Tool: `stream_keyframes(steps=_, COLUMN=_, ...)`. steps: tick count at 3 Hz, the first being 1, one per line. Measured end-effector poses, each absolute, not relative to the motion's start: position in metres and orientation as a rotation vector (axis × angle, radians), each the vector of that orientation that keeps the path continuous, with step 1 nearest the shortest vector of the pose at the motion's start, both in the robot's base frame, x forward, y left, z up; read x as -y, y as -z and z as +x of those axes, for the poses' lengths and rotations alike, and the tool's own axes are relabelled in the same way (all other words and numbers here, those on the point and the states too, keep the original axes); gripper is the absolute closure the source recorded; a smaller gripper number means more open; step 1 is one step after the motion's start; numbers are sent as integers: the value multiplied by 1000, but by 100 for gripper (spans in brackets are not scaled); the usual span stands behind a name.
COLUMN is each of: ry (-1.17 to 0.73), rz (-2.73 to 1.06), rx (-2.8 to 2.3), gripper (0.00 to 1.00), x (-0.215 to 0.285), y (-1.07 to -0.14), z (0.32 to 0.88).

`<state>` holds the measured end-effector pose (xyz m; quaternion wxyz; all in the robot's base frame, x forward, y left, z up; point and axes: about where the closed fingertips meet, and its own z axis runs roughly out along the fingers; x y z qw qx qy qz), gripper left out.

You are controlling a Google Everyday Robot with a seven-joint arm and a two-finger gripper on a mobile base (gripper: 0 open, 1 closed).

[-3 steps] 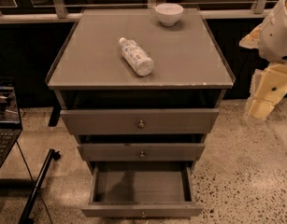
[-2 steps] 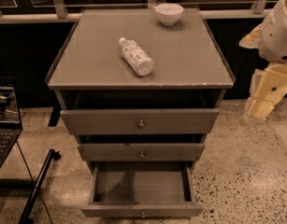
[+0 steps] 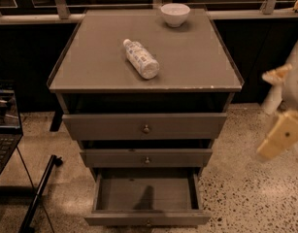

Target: Close bottom drawer

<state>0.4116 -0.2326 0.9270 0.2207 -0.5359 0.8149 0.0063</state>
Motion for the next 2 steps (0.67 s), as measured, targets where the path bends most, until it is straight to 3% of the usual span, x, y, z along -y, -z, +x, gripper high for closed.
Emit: stream_keyframes(steps=2, ry=-322, rz=-1162, rx=-2336, gripper=0, x=255, y=-750, z=390)
